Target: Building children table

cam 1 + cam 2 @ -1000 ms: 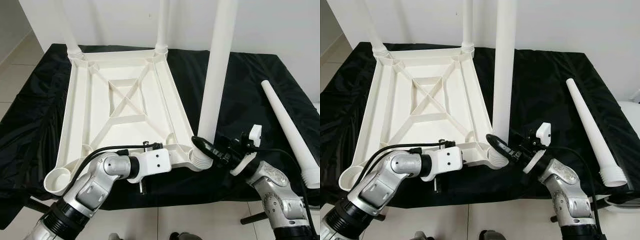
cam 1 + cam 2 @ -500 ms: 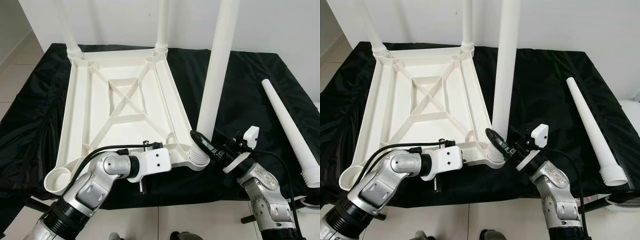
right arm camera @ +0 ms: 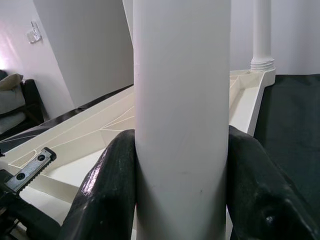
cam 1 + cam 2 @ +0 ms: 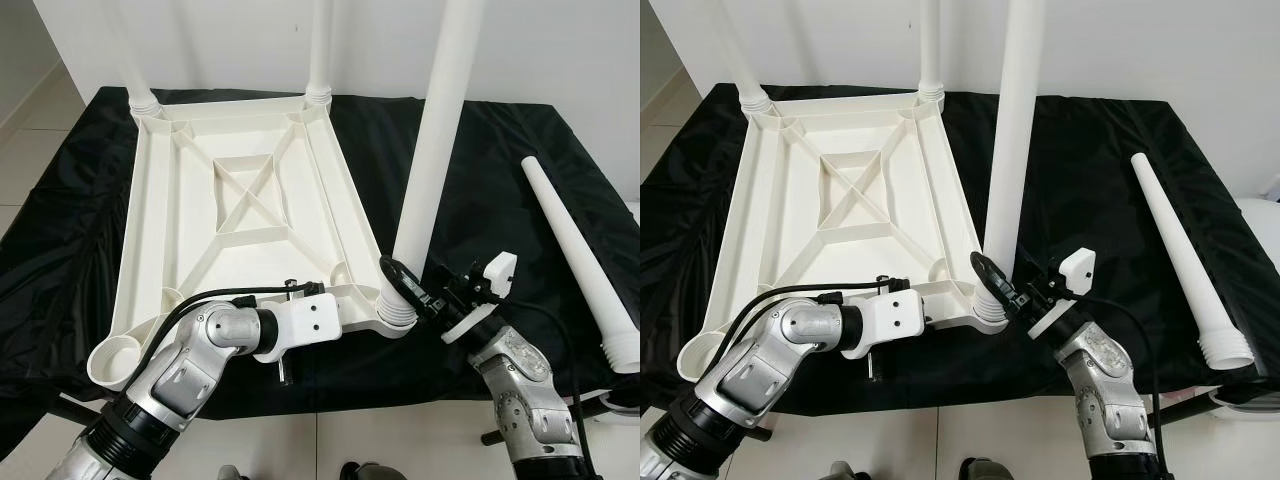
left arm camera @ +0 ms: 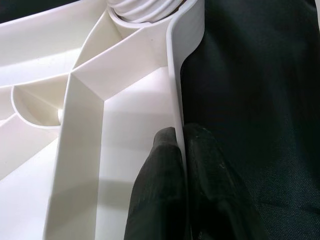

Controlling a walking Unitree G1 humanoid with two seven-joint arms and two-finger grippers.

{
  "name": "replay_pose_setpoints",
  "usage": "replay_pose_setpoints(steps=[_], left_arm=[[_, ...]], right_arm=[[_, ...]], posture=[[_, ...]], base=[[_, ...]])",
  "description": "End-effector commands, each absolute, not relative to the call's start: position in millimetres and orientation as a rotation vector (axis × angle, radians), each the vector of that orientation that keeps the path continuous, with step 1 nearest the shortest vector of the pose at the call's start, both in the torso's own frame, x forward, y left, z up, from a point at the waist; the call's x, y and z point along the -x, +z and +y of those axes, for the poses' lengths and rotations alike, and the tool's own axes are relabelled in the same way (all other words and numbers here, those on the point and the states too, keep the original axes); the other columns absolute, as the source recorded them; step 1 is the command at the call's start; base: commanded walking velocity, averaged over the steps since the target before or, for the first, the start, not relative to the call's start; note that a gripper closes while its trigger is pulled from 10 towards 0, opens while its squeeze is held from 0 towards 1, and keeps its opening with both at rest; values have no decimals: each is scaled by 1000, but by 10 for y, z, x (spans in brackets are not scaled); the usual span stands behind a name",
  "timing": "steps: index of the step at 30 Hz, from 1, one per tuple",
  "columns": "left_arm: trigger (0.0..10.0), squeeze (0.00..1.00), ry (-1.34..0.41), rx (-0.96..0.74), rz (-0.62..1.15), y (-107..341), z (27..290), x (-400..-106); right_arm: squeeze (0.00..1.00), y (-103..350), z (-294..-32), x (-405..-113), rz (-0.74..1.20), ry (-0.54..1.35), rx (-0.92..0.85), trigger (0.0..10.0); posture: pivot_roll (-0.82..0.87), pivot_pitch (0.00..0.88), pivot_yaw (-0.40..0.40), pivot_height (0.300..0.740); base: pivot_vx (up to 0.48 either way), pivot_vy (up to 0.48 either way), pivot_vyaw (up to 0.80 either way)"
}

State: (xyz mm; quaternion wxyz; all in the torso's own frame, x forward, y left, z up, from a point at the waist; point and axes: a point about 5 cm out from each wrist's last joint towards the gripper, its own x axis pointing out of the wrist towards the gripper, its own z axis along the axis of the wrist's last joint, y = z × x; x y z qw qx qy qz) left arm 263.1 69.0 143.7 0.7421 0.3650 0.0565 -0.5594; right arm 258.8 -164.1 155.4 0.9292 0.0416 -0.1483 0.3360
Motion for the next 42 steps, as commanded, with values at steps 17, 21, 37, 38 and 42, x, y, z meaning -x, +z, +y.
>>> replay_pose_setpoints(steps=[17, 21, 37, 38, 42], left_arm=[[10000, 0, -1144, -823, 145, 1392, 766, -2703], [10000, 694, -1142, -788, 159, 1398, 757, -2713], [10000, 0, -1211, -509, 9, 1994, 662, -2685], [10000, 0, -1208, -442, -12, 2102, 666, -2708], [10000, 0, -1207, -372, -33, 2218, 675, -2734]], right_arm=[[0, 1393, -1611, -2385, -232, 726, -34, 10000], [0, 1461, -1603, -2440, -260, 719, -41, 10000], [0, 1702, -1635, -2667, -341, 699, -28, 10000], [0, 1736, -1646, -2701, -350, 696, -26, 10000], [0, 1774, -1658, -2739, -360, 694, -22, 10000]], posture=[[-78, 135, 7, 740], [-78, 133, 7, 740], [-64, 124, 6, 740], [-60, 123, 4, 740], [-60, 123, 4, 740]], base=[[0, 0, 0], [0, 0, 0], [0, 0, 0], [0, 0, 0], [0, 0, 0]])
